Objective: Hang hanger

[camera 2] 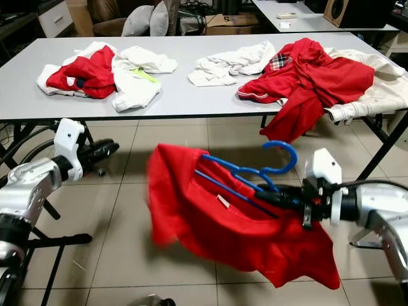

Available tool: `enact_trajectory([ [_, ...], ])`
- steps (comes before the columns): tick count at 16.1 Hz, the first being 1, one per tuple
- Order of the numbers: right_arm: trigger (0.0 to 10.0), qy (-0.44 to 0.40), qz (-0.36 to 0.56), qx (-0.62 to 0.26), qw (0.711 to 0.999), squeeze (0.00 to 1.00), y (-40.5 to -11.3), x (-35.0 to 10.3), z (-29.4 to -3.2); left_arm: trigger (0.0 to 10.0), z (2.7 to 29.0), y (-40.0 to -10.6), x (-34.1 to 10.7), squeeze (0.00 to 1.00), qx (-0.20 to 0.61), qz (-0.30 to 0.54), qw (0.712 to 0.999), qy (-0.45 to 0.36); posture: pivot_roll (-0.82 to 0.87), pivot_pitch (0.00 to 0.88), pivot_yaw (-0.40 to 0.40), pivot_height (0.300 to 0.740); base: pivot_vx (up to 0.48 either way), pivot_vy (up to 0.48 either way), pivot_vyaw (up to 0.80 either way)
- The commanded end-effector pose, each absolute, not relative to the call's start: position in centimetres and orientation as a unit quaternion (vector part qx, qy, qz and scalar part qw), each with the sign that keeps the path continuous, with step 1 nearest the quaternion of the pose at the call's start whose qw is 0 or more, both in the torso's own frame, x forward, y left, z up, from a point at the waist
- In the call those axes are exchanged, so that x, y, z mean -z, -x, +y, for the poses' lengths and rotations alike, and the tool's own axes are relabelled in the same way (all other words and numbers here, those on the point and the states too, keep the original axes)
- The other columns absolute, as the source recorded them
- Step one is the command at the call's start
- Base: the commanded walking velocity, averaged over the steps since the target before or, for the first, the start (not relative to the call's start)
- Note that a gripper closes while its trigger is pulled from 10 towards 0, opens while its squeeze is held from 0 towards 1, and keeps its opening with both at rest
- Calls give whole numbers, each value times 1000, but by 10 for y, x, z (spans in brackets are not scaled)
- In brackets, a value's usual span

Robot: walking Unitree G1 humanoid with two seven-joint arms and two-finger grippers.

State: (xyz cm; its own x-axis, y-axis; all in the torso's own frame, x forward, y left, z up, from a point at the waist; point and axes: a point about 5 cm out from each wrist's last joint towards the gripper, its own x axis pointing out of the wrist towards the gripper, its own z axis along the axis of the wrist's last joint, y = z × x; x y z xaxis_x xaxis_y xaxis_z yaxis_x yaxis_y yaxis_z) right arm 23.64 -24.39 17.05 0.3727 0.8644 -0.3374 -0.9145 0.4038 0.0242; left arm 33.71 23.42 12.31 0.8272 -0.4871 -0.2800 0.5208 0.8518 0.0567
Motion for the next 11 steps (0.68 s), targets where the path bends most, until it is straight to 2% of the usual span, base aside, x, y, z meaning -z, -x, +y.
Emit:
enact_trajectory([
  [1,10000,95,147,-529,830,0,-238,-173,-241,10000,234,-334,-122,0,277,141,947,-76,-130,0,92,740,0,0,0],
  [3,10000,112,187,-461,860,0,-246,-156,-245,10000,231,-328,-117,0,294,156,938,-94,-130,0,95,740,0,0,0],
  [4,10000,111,194,-393,892,0,-253,-140,-244,10000,224,-325,-111,0,260,165,944,-120,-129,0,105,740,0,0,0],
  [5,10000,110,196,-379,898,0,-254,-136,-243,10000,222,-325,-109,0,243,175,945,-129,-129,0,105,740,0,0,0],
  [6,10000,104,198,-321,920,0,-257,-120,-237,10000,204,-323,-105,0,242,183,945,-123,-120,0,103,740,0,0,0],
  [8,10000,87,188,-227,952,0,-257,-96,-226,10000,174,-316,-107,0,250,131,958,-54,-102,0,89,740,0,0,0],
  [9,10000,80,181,-191,961,0,-256,-89,-221,10000,168,-313,-105,0,236,123,963,-41,-96,0,83,740,0,0,0],
  [10,10000,62,193,-163,966,0,-252,-78,-215,10000,161,-307,-101,0,228,103,967,-50,-95,0,82,740,0,0,0],
  [11,10000,65,199,-145,967,0,-249,-71,-211,10000,160,-301,-91,0,218,116,966,-73,-92,0,78,740,0,0,0],
])
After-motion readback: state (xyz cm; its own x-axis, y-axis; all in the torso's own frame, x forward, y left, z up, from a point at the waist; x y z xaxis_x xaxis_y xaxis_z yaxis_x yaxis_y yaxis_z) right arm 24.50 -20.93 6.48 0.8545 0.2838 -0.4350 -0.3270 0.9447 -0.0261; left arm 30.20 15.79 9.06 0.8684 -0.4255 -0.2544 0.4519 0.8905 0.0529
